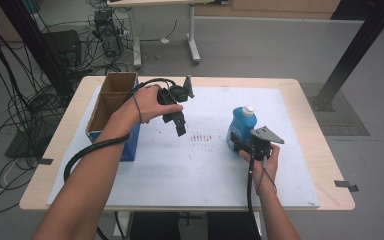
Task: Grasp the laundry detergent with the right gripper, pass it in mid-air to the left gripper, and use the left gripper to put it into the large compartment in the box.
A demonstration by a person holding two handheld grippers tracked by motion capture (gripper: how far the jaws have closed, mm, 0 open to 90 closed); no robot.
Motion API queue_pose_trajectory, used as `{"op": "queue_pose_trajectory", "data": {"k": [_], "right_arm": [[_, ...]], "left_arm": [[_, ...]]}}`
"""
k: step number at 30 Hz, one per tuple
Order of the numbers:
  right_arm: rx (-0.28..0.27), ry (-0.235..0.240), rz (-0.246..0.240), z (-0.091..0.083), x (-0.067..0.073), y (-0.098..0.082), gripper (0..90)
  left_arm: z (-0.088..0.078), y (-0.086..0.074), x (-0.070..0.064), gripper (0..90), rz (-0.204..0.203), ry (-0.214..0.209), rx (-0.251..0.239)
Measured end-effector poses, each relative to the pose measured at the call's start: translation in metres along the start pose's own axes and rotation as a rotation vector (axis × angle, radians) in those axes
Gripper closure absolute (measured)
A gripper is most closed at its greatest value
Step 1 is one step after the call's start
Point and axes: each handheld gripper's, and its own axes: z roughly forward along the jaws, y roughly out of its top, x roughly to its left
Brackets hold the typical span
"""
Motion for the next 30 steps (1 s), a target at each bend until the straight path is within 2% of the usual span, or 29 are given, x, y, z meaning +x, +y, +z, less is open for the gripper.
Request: {"op": "queue_pose_trajectory", "data": {"k": [30], "right_arm": [[-0.001,-0.011,-0.003,0.0003,0.0031,0.0,41.7]], "left_arm": [[0.002,-0.0033,0.0053,6.2,-0.007,-0.003,0.002]]}}
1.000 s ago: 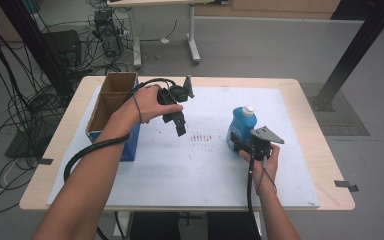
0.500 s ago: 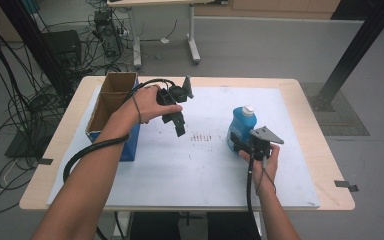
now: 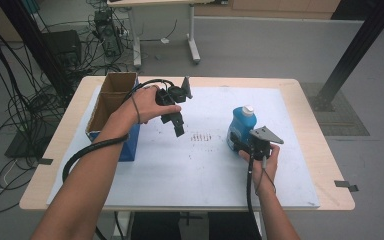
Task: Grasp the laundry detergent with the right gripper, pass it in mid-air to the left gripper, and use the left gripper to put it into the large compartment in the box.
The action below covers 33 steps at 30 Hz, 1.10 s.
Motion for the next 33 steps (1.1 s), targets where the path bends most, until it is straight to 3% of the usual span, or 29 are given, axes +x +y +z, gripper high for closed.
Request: {"op": "queue_pose_trajectory", "data": {"k": [33], "right_arm": [[-0.006,-0.008,-0.003,0.0,0.0025,-0.0015,41.8]], "left_arm": [[-0.0041,-0.0045,0.0008,6.0,-0.006,0.004,-0.002]]}}
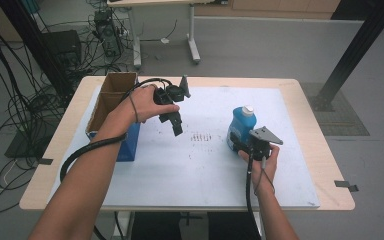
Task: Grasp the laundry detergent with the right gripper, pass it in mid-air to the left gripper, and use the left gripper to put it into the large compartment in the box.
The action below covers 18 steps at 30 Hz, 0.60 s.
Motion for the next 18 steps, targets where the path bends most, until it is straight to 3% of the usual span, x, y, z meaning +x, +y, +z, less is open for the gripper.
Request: {"op": "queue_pose_trajectory", "data": {"k": [18], "right_arm": [[0.001,-0.004,0.0,0.0,0.0013,0.0001,41.8]], "left_arm": [[-0.002,0.0,-0.0003,6.3,0.003,-0.001,-0.002]]}}
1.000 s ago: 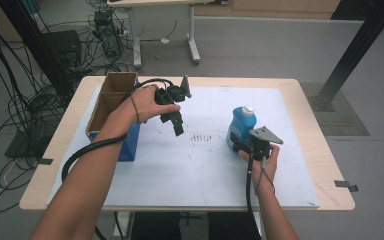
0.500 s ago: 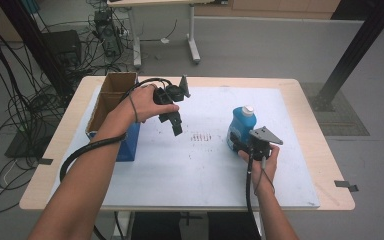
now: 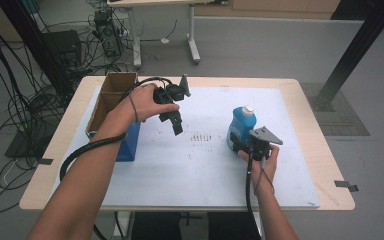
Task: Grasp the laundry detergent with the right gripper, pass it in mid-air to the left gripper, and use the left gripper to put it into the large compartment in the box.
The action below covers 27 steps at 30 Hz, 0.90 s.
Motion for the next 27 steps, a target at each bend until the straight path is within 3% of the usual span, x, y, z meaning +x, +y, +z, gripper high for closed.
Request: {"op": "queue_pose_trajectory", "data": {"k": [27], "right_arm": [[-0.004,-0.005,-0.002,0.0001,0.0011,-0.0008,41.8]], "left_arm": [[-0.0028,-0.0021,-0.0016,6.3,-0.002,-0.001,-0.012]]}}
